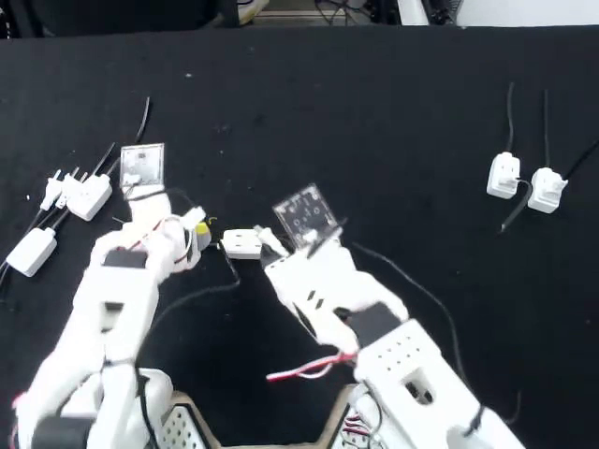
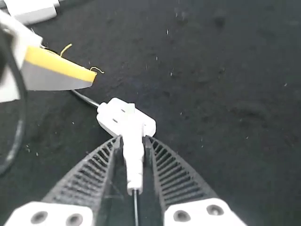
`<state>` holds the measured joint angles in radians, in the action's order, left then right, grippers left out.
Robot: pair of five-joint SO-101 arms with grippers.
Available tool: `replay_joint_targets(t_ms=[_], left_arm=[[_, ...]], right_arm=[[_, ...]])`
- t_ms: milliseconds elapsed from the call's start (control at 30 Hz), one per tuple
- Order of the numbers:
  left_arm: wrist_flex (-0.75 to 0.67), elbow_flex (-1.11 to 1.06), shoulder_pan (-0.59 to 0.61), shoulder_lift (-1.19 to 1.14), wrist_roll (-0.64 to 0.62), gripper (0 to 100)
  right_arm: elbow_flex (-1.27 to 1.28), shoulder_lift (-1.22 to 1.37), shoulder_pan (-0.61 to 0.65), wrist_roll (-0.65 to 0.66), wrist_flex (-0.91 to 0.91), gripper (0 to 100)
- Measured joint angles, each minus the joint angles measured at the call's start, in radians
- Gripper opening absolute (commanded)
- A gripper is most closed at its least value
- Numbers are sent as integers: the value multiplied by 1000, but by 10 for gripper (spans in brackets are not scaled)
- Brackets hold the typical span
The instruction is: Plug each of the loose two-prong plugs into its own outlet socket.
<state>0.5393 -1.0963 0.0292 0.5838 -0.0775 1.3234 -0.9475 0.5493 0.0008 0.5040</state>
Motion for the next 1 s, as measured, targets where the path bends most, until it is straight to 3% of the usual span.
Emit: replay_joint_targets(t_ms=[333,600,833,1000], left_arm=[[2,218,0,-388,0,242],[25,232,0,-420,0,242],[166,258,0,-420,6,242],[269,284,-43,-420,94,242]], right_arm=[[-265,503,0,0,35,11],[-345,525,0,0,204,11],[-347,563,15,2,206,11],[-361,582,14,2,206,10]])
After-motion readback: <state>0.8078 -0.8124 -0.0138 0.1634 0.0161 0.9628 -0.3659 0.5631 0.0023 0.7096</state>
